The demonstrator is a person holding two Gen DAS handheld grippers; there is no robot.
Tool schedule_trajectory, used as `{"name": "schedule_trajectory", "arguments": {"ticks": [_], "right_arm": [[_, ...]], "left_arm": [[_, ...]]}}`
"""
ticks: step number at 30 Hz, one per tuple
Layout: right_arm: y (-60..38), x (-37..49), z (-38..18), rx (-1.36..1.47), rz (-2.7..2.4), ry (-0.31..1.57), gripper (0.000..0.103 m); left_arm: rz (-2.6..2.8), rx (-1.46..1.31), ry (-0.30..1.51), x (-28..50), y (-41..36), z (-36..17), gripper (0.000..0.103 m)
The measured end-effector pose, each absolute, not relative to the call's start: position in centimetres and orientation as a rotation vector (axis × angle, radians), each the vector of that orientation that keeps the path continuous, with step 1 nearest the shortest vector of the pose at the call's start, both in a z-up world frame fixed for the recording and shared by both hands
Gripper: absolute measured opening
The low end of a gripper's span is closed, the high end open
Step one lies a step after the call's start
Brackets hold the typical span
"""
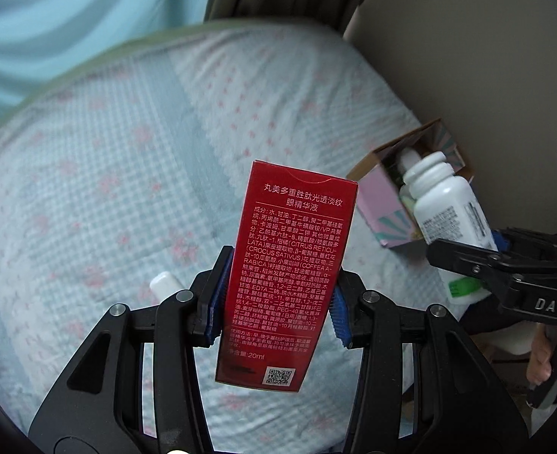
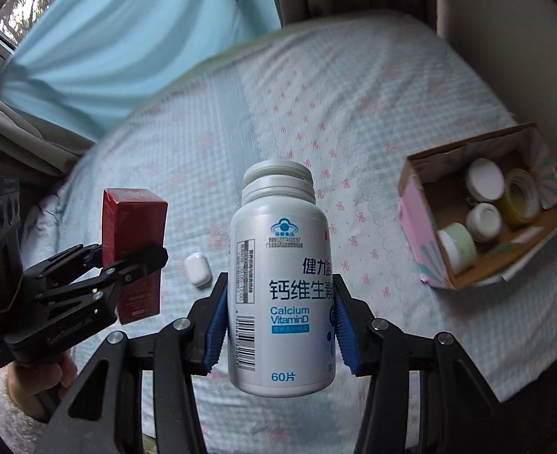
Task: Organize rigid objects
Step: 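Carry the red box and the pill bottle with both tools over the cardboard box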
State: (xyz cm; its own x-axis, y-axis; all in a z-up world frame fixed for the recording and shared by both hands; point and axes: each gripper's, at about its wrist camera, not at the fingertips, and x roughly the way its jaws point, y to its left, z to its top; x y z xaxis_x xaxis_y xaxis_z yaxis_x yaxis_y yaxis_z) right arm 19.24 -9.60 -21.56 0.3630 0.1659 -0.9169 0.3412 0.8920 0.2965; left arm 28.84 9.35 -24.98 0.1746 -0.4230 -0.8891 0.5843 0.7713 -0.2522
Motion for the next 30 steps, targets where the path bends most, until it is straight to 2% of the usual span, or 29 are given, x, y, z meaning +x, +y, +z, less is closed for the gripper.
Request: {"name": "schedule_trajectory", "arguments": {"ticks": [6, 15, 23, 30], "right_arm": [[-12.8, 16.6, -19.5, 0.518, -0.143, 1.17, 0.046], [-24.3, 13.7, -18.7, 0.601, -0.149, 1.143, 0.046], [-36.5, 13.3, -20.5, 0.652, -0.151, 1.17, 0.046], [-45.0, 15.3, -25.5, 0.748, -0.184, 1.222, 0.046]], "left_arm": [[-0.709, 0.123, 1.143, 25.9, 7.5, -21.8, 0.041], [-0.636, 0.071, 1.155, 22.7, -0.7, -21.3, 0.041], [-0.592, 0.043, 1.214, 22.0, -11.0, -23.3, 0.039], [-0.568, 0.091, 1.306, 23.2, -19.6, -27.7, 0.037]]}}
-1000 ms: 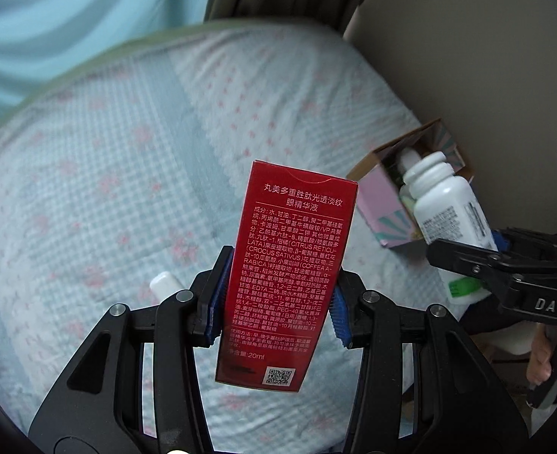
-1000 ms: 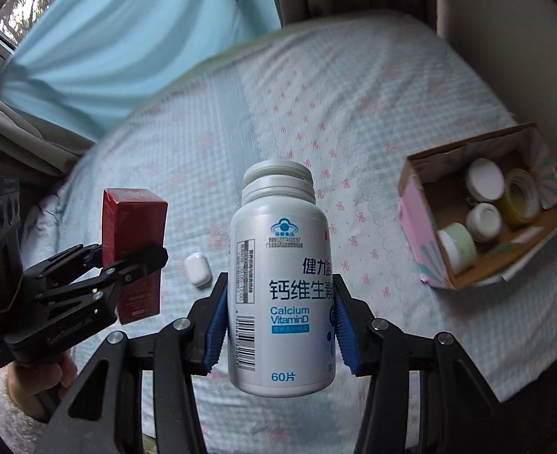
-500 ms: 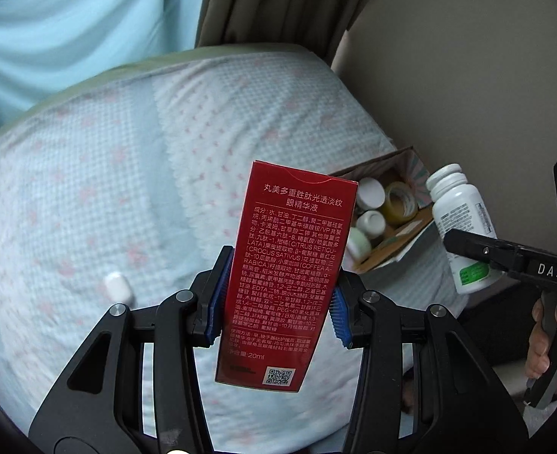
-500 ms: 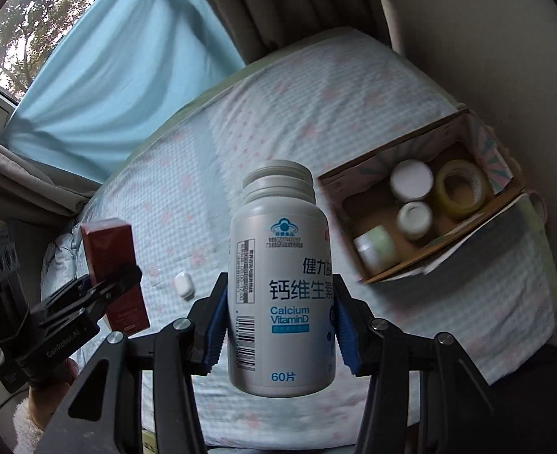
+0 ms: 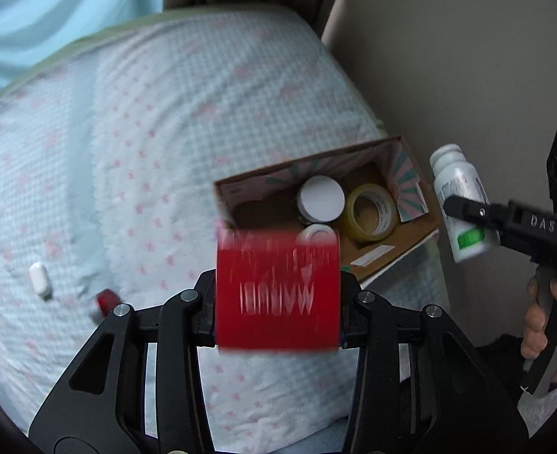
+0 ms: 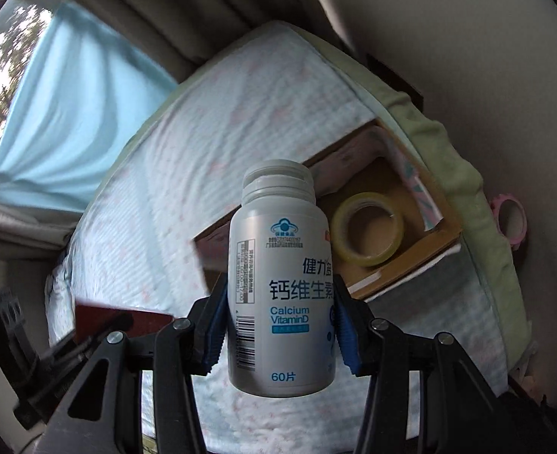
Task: Organize rigid objects
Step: 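Carry the red box and the pill bottle with both tools over the cardboard box, then open both tools to drop the red box and pill bottle into the box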
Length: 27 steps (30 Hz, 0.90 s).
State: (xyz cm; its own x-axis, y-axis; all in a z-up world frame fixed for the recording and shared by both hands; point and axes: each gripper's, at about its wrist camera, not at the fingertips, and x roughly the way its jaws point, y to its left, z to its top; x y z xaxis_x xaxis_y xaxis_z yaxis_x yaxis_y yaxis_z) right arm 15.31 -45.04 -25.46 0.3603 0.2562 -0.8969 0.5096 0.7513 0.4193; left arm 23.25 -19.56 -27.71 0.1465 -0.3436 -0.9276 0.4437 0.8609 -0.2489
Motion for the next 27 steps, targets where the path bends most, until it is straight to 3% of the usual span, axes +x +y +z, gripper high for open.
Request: {"name": "schedule_trajectory", "arguments": {"ticks": [8, 20, 21, 22, 23, 27], "right_arm": [[-49.2, 17.9, -32.1, 0.779, -0.197, 1.279, 0.046], [-50.0, 19.2, -37.4, 0.812, -0.211, 1.269, 0.048], [-49.7, 19.1, -37.2, 0.807, -0.21, 1.256, 0.052], [-49.6, 19.1, -37.2, 0.794, -0.222, 1.251, 0.075], [-49.5, 19.0, -37.1, 0.77, -0.236, 1.255, 0.103], [-49.2, 18.1, -37.5, 0.75, -0.234, 1.252, 0.103]], "left_arm": [[-0.561, 0.101, 1.383, 25.9, -24.8, -33.2, 0.037], [-0.535, 0.244, 1.478, 29.0, -28.4, -39.0, 0.038], [-0.527, 0.274, 1.472, 29.0, -28.7, -39.0, 0.051], [-0.519, 0.298, 1.455, 28.9, -28.8, -38.9, 0.07], [-0.514, 0.312, 1.439, 28.8, -28.8, -38.7, 0.1], [-0.523, 0.258, 1.429, 29.0, -27.3, -38.0, 0.103]]}}
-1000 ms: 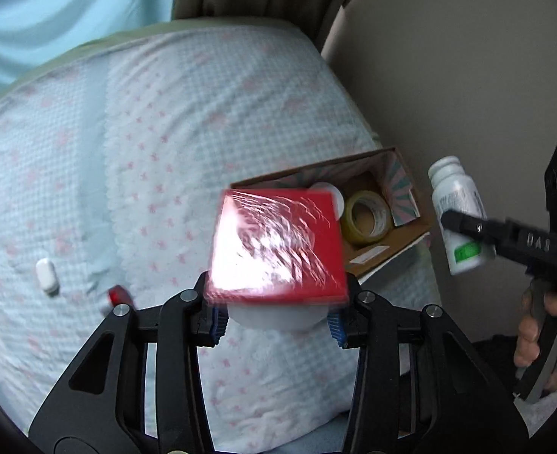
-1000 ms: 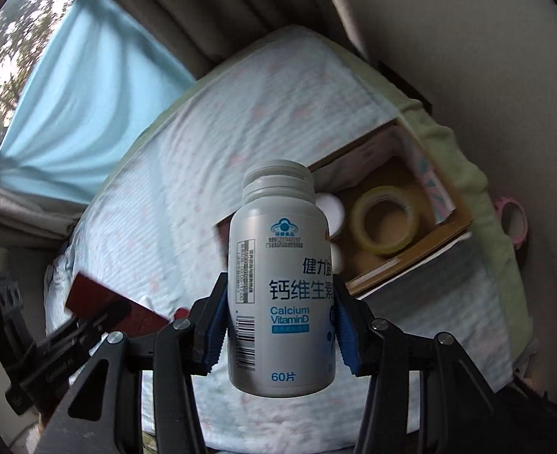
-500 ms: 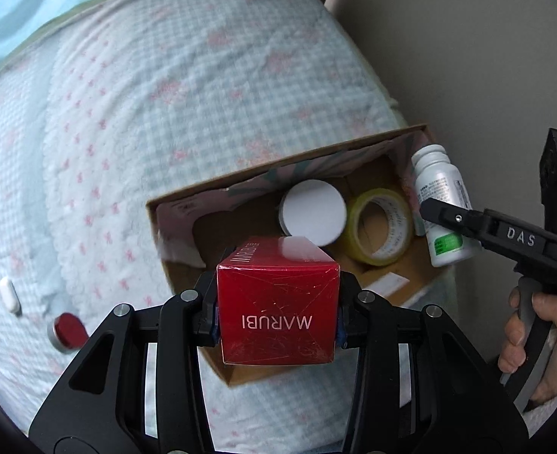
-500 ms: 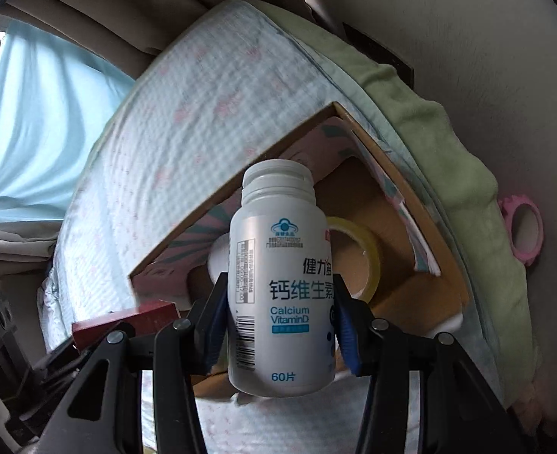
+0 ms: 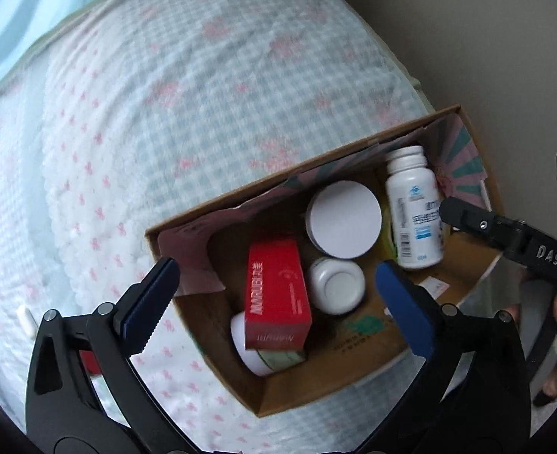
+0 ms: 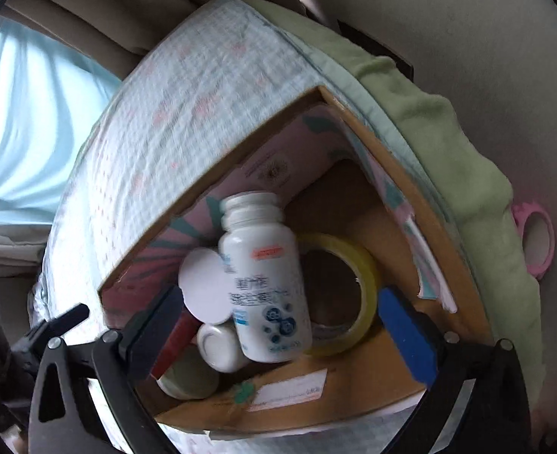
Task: Organize rigid objects
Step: 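Open both tools to drop the red box and pill bottle into the box, then withdraw both tools from the box back over the bed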
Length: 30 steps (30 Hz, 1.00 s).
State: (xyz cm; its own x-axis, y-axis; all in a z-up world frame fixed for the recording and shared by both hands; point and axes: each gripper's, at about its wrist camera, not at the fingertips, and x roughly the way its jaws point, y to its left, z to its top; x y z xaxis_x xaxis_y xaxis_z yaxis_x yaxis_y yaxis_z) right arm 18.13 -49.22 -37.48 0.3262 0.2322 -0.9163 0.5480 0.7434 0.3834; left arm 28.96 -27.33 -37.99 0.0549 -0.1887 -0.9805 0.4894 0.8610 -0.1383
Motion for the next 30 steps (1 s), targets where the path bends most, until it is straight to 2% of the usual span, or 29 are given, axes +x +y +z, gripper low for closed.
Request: {"name": "schedule_trajectory", "arguments": {"ticks": [12, 21, 30], "right_arm": [[-48.0, 17.5, -37.7, 0.66, -0.258, 1.254, 0.103], [-46.9, 17.2, -35.5, 0.621, -0.278, 1.232, 0.103], [-44.0, 16.2, -30.7, 0.567, -0.262, 1.169, 0.103]], "left_arm": [[-0.492, 0.263, 1.431, 28.0, -25.2, -37.7, 0.103], [-0.483, 0.243, 1.375, 26.8, -24.0, -34.4, 0.103], [-0.438, 0.211, 1.306, 23.5, -20.3, -29.6, 0.103]]}}
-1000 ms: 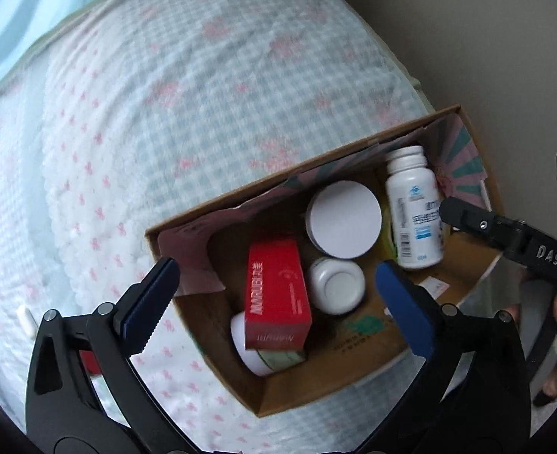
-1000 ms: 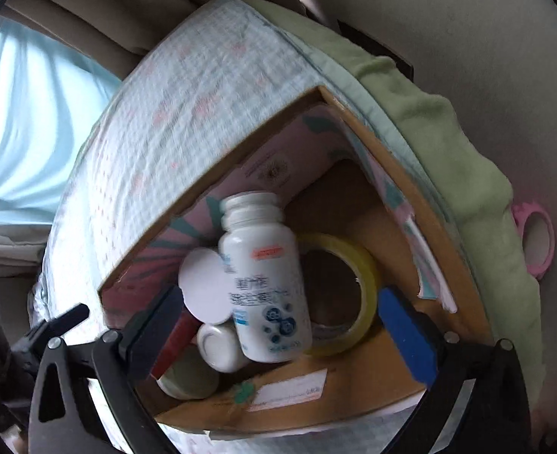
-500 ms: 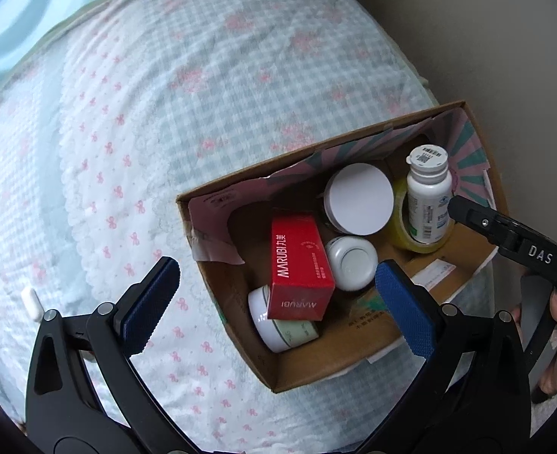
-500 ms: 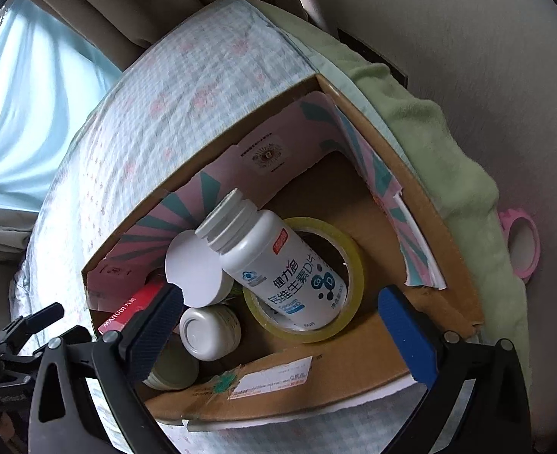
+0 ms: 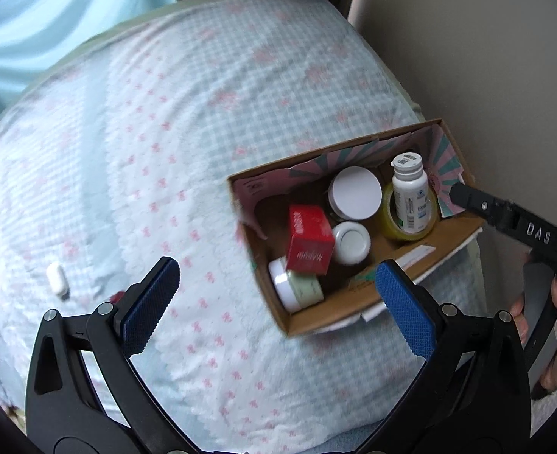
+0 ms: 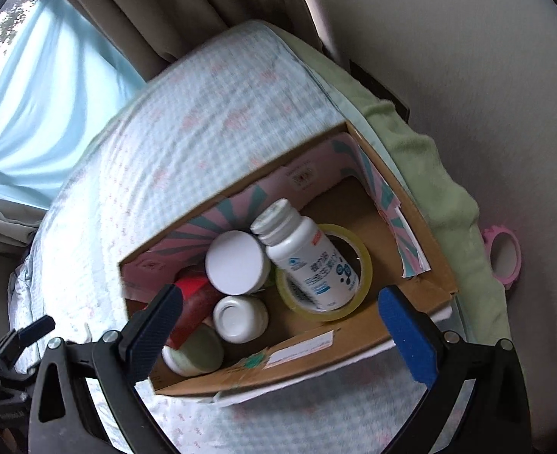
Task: Organize rigid objects
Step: 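Withdraw both tools from the box back over the bed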
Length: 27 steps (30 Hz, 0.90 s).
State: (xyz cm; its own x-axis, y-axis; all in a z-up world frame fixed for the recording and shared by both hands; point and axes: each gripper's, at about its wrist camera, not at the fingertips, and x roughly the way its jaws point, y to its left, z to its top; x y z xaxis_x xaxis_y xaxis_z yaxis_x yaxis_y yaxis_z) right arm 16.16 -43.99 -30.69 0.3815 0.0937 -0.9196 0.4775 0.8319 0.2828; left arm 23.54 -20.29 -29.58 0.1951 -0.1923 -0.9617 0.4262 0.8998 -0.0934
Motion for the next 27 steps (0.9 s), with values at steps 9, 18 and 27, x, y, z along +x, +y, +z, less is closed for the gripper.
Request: {"name": "schedule_trajectory", "arguments": {"ticks": [9, 18, 27], "right_arm": [[-38.2, 15.1, -25.3, 0.375, -0.181, 1.17, 0.103], [-29.0, 13.1, -19.4, 0.151, -0.122, 1.096, 0.103], [-16.2, 12.8, -17.7, 0.098, 0.019, 1.061, 0.103]], "left_arm": [[-0.329, 0.186, 1.215, 18.9, -12.3, -24.3, 0.103], [-0.219, 0.112, 1.109, 15.8, -1.1, -21.2, 0.103], [-0.155, 0.009, 1.076, 15.5, 11.6, -20.3, 0.103]]}}
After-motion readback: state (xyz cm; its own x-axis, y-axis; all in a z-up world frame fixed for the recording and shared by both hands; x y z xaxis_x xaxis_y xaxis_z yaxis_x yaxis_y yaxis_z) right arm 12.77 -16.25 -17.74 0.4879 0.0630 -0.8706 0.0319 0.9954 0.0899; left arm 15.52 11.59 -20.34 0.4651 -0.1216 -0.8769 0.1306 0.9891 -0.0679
